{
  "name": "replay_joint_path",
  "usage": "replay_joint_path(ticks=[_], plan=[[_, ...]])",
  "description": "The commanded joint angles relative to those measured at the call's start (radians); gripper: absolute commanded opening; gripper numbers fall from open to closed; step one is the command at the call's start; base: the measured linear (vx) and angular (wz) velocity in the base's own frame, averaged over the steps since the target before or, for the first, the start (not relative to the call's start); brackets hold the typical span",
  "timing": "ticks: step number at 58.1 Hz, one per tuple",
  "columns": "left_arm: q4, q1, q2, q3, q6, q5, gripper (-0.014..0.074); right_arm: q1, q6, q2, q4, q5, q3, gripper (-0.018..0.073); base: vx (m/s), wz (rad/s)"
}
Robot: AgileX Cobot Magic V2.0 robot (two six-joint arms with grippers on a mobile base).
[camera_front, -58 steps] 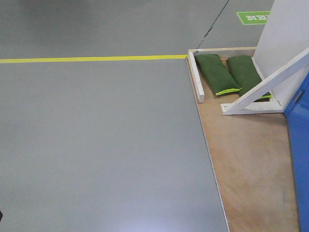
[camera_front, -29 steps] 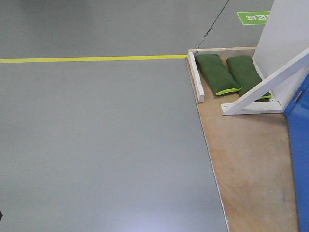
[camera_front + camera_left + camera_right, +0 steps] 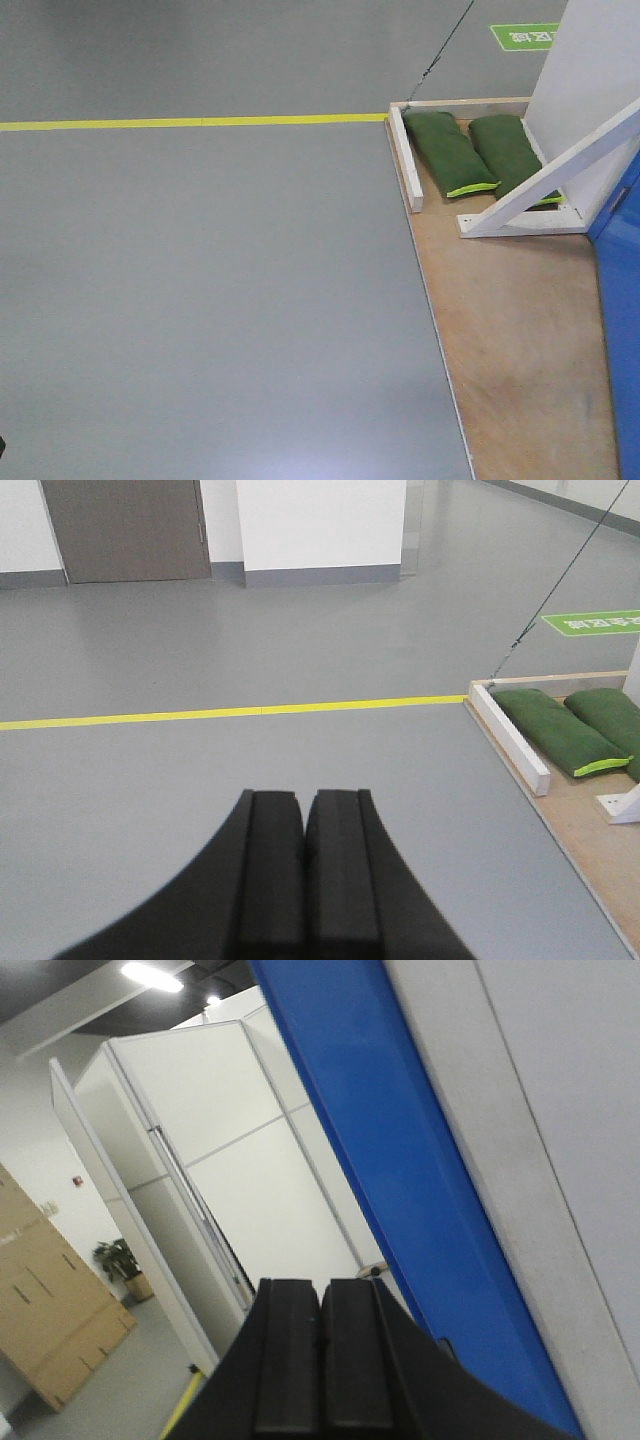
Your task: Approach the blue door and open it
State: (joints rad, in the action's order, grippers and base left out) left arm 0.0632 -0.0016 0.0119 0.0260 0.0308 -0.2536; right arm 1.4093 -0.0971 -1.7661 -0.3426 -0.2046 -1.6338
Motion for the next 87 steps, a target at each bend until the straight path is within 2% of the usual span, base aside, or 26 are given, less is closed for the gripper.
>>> replay_joint_path(ticks=[1, 20, 30, 39, 52, 61, 73, 87], plan=[[-0.006, -0.006, 0.011, -0.026, 0.001, 0.077, 0.0073, -0.001, -0.031, 0.056, -0.018, -0.067, -0.038, 0.0012, 0.0, 0.0], [-0.006, -0.006, 0.011, -0.026, 0.001, 0.077, 0.0073, -0.002, -0.034, 0.134, -0.017, 0.087, -0.038, 0.0012, 0.0, 0.0], [-0.006, -0.006, 0.011, -0.026, 0.001, 0.077, 0.0073, -0.001, -0.033, 0.174, -0.014, 0.126, -0.038, 0.0012, 0.0, 0.0], [-0.006, -0.006, 0.011, -0.026, 0.001, 0.077, 0.0073, -0.001, -0.033, 0.225, 0.032, 0.184, -0.038, 0.0012, 0.0, 0.0], [-0.006, -0.006, 0.011, -0.026, 0.001, 0.077, 0.0073, -0.003, -0.033, 0.304, 0.032, 0.241, -0.037, 0.0012, 0.0, 0.0], [-0.006, -0.006, 0.011, -0.026, 0.001, 0.077, 0.0073, -0.046, -0.002, 0.348, 0.035, 0.302, -0.037, 0.0012, 0.0, 0.0], [-0.006, -0.006, 0.011, -0.026, 0.001, 0.077, 0.0073, -0.153, 0.065, 0.39, 0.035, 0.32, -0.037, 0.0012, 0.0, 0.0], [-0.006, -0.006, 0.011, -0.026, 0.001, 0.077, 0.0073, -0.272, 0.069, 0.443, 0.035, 0.385, -0.037, 0.0012, 0.0, 0.0]])
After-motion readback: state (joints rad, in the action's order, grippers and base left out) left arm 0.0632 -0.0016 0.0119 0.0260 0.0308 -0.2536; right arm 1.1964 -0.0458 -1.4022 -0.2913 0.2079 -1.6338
